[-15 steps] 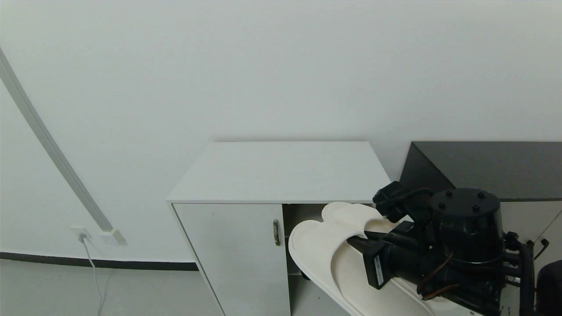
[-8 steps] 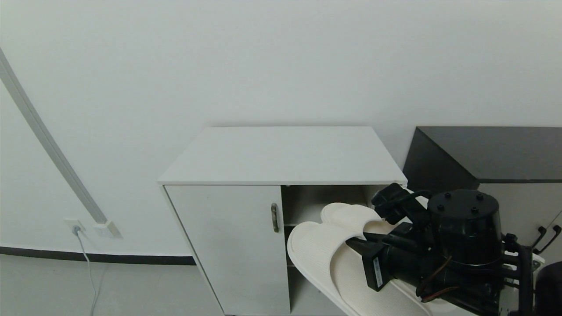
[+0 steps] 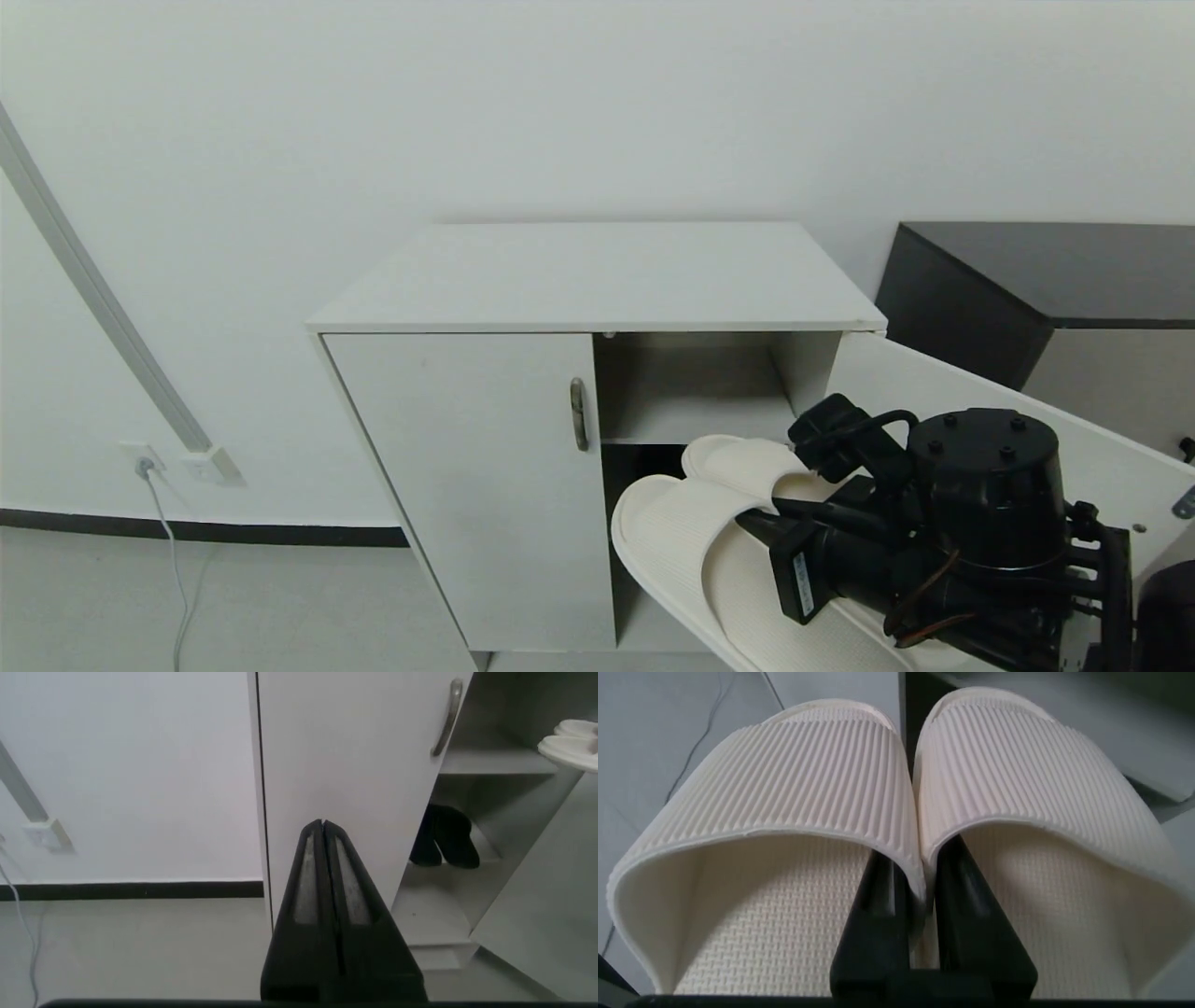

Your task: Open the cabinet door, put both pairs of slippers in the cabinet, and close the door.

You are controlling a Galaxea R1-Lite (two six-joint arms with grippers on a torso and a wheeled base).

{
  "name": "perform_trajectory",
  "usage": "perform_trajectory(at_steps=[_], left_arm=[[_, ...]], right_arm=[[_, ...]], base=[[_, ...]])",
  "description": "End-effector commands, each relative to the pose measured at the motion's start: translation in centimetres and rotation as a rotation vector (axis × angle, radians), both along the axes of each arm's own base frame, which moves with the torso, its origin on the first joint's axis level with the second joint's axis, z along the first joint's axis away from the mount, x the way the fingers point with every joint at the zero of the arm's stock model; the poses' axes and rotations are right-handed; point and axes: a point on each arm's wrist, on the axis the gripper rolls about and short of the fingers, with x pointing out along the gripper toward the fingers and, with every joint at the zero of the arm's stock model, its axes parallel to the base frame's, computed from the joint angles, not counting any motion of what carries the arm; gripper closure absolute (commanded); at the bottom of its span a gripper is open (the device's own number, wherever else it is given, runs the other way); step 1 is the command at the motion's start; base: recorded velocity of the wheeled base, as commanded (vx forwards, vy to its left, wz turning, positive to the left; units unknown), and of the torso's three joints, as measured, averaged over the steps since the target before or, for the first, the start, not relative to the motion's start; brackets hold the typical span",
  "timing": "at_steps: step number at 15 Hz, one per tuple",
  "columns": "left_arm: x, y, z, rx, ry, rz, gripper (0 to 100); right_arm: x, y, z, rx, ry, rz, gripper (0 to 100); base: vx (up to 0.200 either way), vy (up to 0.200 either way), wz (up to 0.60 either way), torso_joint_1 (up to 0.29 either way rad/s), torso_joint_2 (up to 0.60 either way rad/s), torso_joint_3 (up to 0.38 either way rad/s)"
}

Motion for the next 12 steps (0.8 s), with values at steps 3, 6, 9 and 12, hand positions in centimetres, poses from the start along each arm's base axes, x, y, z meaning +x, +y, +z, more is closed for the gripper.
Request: perform_trajectory(at_steps=[3,6,9,12], left_arm=[[0.0,0.0,0.0,-0.001,0.0,0.002,100],[0.0,0.0,0.0,-0.001,0.0,0.002,100],[0.0,0.0,0.0,-0.001,0.0,0.002,100],[0.0,0.0,0.0,-0.001,0.0,0.002,100]], right_arm=[[-0.09,0.07,-0.19,-0.005,0.004,0.004,100],[-0.07,0.08,-0.23,-0.006,0.005,0.004,100],[-0.18,0.02,-0.34,-0.009,0.008,0.005,100],[-0.22,0.04,-0.35,-0.008,0.007,0.007,100]], base=[[0.0,0.0,0.0,-0.172,0.5,0.321],[0.0,0.0,0.0,-0.149,0.48,0.325],[0.0,0.0,0.0,-0.123,0.46,0.336],[0.0,0.0,0.0,-0.098,0.46,0.359]])
